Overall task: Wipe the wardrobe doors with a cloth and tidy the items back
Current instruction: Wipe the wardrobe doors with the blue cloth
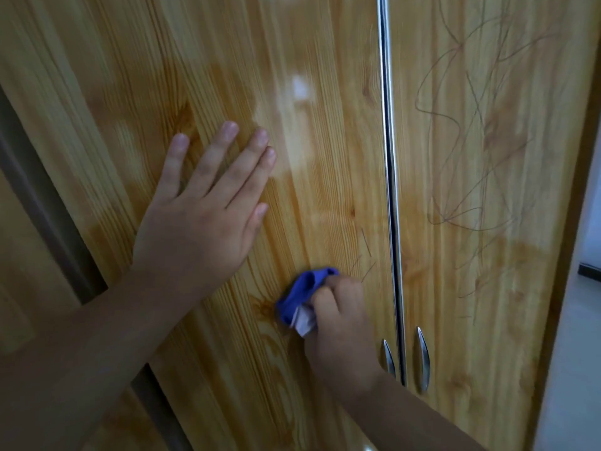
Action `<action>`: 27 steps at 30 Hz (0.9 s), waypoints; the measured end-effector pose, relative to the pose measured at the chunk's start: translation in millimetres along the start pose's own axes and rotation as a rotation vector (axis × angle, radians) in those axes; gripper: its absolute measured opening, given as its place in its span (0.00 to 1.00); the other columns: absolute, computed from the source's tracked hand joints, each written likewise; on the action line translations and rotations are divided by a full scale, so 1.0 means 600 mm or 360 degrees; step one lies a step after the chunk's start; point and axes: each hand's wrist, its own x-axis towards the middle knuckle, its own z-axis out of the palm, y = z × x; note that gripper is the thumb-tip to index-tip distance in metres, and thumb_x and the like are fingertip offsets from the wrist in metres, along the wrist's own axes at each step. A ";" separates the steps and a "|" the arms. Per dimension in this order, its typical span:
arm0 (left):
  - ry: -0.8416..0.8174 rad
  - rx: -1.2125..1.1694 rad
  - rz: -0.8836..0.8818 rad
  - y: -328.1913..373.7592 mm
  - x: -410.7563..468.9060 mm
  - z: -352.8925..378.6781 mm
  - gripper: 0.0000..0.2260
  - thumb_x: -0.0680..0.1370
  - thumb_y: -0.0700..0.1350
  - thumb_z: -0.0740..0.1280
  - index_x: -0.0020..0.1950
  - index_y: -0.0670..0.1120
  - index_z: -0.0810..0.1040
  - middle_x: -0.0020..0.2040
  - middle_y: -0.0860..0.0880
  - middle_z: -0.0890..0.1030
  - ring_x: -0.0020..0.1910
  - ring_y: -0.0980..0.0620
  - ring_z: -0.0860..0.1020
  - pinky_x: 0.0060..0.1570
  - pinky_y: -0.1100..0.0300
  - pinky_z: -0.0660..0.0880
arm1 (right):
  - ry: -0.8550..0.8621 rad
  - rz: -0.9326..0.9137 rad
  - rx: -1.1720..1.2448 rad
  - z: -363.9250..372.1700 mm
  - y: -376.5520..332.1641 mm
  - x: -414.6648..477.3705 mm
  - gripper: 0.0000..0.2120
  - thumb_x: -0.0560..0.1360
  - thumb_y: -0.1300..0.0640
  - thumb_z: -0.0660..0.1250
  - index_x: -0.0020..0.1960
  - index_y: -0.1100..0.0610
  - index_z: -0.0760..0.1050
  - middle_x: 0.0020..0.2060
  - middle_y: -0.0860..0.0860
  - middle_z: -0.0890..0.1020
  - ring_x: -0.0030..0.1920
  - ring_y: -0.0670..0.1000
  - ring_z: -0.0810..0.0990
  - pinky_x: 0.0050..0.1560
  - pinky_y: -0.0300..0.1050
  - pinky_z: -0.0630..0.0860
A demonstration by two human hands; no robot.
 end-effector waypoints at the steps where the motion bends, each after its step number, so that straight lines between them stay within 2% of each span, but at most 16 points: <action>1: -0.0002 -0.0001 0.0001 0.000 0.000 0.000 0.25 0.88 0.52 0.53 0.85 0.44 0.58 0.85 0.47 0.60 0.84 0.43 0.57 0.81 0.35 0.52 | -0.0036 -0.0011 0.0029 0.001 0.001 -0.012 0.15 0.65 0.69 0.78 0.44 0.58 0.74 0.45 0.53 0.76 0.44 0.52 0.72 0.42 0.45 0.74; 5: -0.0007 0.0012 0.0001 -0.003 -0.001 0.000 0.26 0.88 0.52 0.53 0.85 0.45 0.57 0.85 0.47 0.59 0.84 0.42 0.56 0.81 0.35 0.52 | -0.0068 -0.0227 0.0104 -0.004 0.017 -0.009 0.13 0.68 0.69 0.74 0.44 0.57 0.72 0.41 0.53 0.78 0.42 0.52 0.72 0.43 0.45 0.73; 8: -0.0009 0.0015 0.0005 -0.002 0.000 -0.001 0.26 0.88 0.51 0.53 0.85 0.44 0.57 0.85 0.47 0.59 0.84 0.43 0.56 0.81 0.35 0.51 | -0.0095 -0.0436 0.0059 -0.020 0.038 0.025 0.07 0.72 0.68 0.71 0.43 0.59 0.75 0.41 0.54 0.79 0.42 0.52 0.72 0.44 0.46 0.72; 11: -0.0030 0.0008 0.0004 -0.001 -0.001 -0.002 0.26 0.88 0.51 0.52 0.85 0.44 0.56 0.85 0.46 0.58 0.84 0.42 0.55 0.81 0.35 0.51 | 0.0055 -0.0410 0.0049 -0.036 0.050 0.081 0.07 0.70 0.71 0.73 0.39 0.63 0.78 0.39 0.56 0.79 0.41 0.54 0.72 0.43 0.47 0.72; 14: -0.0036 0.0004 -0.0007 0.000 -0.001 -0.002 0.26 0.88 0.51 0.52 0.85 0.44 0.56 0.85 0.46 0.58 0.84 0.42 0.56 0.81 0.36 0.51 | 0.0129 -0.0444 -0.0026 -0.061 0.053 0.165 0.07 0.68 0.72 0.74 0.39 0.65 0.77 0.39 0.60 0.79 0.42 0.57 0.72 0.43 0.49 0.70; 17: -0.0043 0.0001 -0.0012 0.000 -0.001 -0.001 0.26 0.88 0.52 0.51 0.86 0.44 0.55 0.85 0.46 0.57 0.84 0.43 0.55 0.81 0.36 0.49 | 0.0259 -0.0358 -0.0078 -0.108 0.056 0.284 0.02 0.70 0.72 0.68 0.41 0.68 0.77 0.41 0.63 0.78 0.43 0.61 0.75 0.44 0.49 0.67; 21: -0.0035 0.0009 0.0003 -0.001 -0.001 0.000 0.26 0.88 0.51 0.52 0.85 0.44 0.56 0.85 0.46 0.58 0.84 0.42 0.56 0.81 0.35 0.51 | 0.0453 -0.0315 -0.0090 -0.142 0.034 0.399 0.06 0.75 0.68 0.60 0.42 0.67 0.75 0.43 0.62 0.78 0.44 0.58 0.73 0.45 0.42 0.62; 27: -0.0034 0.0018 0.0004 0.001 -0.003 -0.003 0.26 0.88 0.51 0.53 0.85 0.43 0.57 0.85 0.46 0.59 0.84 0.42 0.57 0.81 0.35 0.51 | 0.0580 -0.0124 0.0040 -0.114 0.026 0.352 0.04 0.74 0.70 0.61 0.42 0.67 0.74 0.42 0.61 0.76 0.43 0.59 0.74 0.43 0.49 0.69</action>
